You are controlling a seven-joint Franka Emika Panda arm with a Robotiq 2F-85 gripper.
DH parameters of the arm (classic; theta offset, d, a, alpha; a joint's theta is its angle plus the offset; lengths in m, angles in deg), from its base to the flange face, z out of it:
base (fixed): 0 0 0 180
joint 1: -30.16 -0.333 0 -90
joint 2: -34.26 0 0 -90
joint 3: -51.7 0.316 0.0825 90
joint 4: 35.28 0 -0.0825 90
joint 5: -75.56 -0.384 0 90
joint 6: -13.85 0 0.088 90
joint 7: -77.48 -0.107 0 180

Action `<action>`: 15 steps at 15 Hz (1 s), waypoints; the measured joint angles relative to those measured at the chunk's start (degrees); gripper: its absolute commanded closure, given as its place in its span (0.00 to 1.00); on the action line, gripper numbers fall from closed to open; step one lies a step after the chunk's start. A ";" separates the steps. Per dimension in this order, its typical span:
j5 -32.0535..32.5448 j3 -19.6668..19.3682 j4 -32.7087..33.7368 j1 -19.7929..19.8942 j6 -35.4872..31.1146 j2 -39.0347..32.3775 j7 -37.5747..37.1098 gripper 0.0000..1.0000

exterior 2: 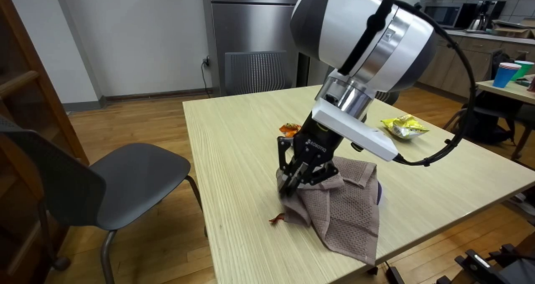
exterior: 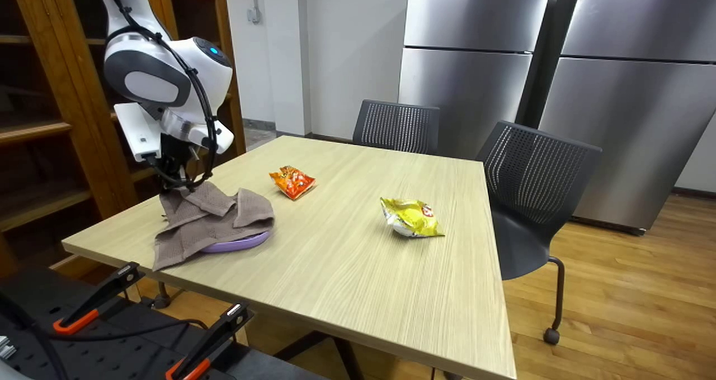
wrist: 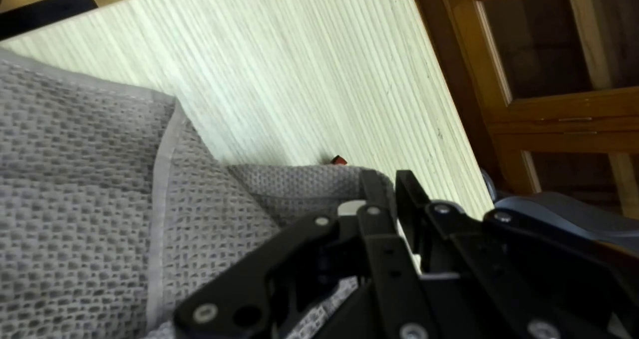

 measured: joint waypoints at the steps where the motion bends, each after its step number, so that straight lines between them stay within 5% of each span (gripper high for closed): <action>1: 0.49 -0.11 0.00 0.00 0.00 -0.11 -0.27 0.46; 7: 5.09 -0.75 -0.01 0.00 0.00 -0.15 -2.77 0.02; 8: 6.14 -0.83 -0.02 0.00 0.00 -0.05 -3.30 0.00; 9: 7.28 -0.91 -0.09 0.00 0.00 0.14 -3.80 0.11; 11: 9.29 -1.06 -0.38 0.00 0.00 0.76 -4.86 0.00; 15: 9.65 -1.09 -0.65 0.00 0.00 1.18 -4.98 0.00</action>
